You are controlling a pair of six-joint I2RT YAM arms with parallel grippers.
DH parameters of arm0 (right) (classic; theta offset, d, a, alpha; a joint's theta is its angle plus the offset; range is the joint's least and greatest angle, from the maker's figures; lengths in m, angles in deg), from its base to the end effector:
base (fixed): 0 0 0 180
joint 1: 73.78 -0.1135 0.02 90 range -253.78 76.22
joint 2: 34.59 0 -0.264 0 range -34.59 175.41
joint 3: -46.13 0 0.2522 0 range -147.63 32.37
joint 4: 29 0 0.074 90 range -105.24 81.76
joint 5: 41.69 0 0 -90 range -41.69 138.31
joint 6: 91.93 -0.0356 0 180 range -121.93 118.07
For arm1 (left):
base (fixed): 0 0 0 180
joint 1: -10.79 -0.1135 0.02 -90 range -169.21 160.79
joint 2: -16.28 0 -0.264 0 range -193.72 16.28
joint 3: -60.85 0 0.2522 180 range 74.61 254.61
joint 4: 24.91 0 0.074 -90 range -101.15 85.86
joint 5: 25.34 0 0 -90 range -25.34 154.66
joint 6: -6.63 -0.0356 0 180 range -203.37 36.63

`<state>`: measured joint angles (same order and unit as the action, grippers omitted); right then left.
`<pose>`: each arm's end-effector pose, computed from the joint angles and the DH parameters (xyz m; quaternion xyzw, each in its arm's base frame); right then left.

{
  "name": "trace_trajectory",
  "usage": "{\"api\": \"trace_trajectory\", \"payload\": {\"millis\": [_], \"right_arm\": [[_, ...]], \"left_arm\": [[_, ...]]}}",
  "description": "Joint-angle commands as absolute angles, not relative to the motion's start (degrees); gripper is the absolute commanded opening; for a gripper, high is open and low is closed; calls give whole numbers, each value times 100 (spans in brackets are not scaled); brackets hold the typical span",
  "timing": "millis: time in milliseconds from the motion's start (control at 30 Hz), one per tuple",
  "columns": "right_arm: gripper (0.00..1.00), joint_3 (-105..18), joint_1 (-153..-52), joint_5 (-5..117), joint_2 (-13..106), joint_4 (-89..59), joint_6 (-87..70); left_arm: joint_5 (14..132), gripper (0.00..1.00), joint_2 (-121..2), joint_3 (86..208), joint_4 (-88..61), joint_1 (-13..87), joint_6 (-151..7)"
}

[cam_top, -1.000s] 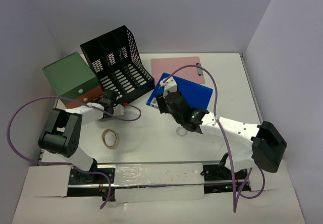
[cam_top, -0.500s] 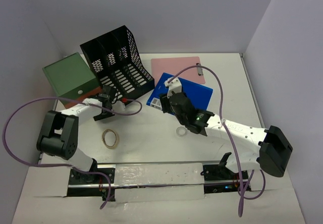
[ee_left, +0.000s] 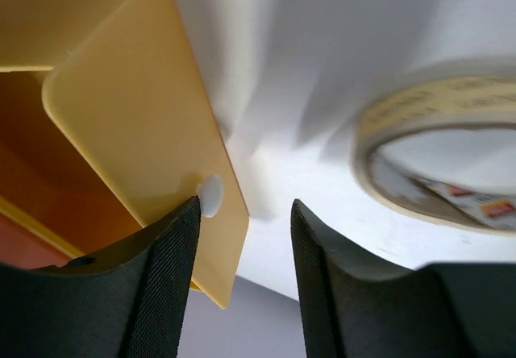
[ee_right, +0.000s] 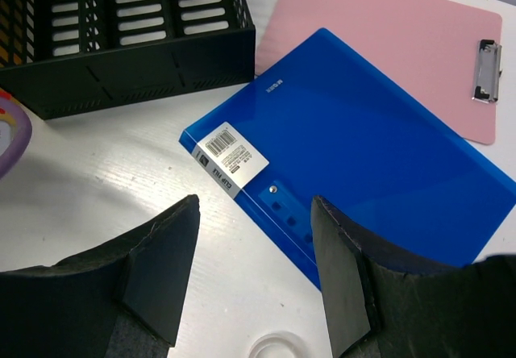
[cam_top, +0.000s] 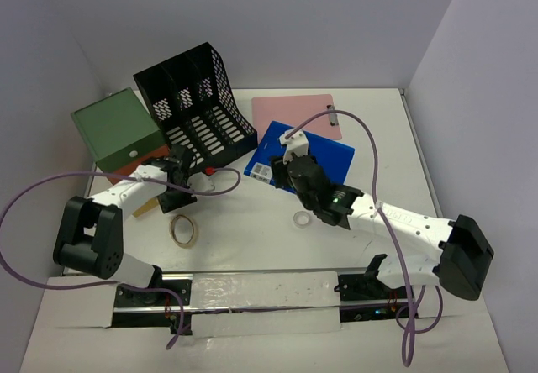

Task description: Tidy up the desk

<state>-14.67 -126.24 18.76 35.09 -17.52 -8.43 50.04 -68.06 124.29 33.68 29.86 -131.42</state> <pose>0.1820 0.2081 0.2856 -0.1758 0.7877 0.0895 0.5837 0.2386 -0.0730 0.1796 0.5363 0.8295 0.1454 0.0563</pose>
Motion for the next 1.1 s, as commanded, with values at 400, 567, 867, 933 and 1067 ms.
{"api": "trace_trajectory", "payload": {"millis": [400,567,867,933,1067], "right_arm": [[64,-1263,-12581,1935,2988,-1782,-971],[66,-1251,-12572,2008,2855,-1668,-1028],[66,-1189,-12539,2172,2891,-1296,-1459],[66,-1168,-12539,2237,2848,-1289,-1517],[66,-1149,-12537,2241,2781,-1294,-1504]], "left_arm": [[6406,62,-5934,13323,4642,3030,-12522],[7155,60,-5687,13511,4923,3051,-12427],[6413,49,-5616,12206,3861,3389,-12192],[5962,51,-5616,12034,3354,3374,-12113],[5959,55,-5508,11952,2662,3389,-12160]]}}
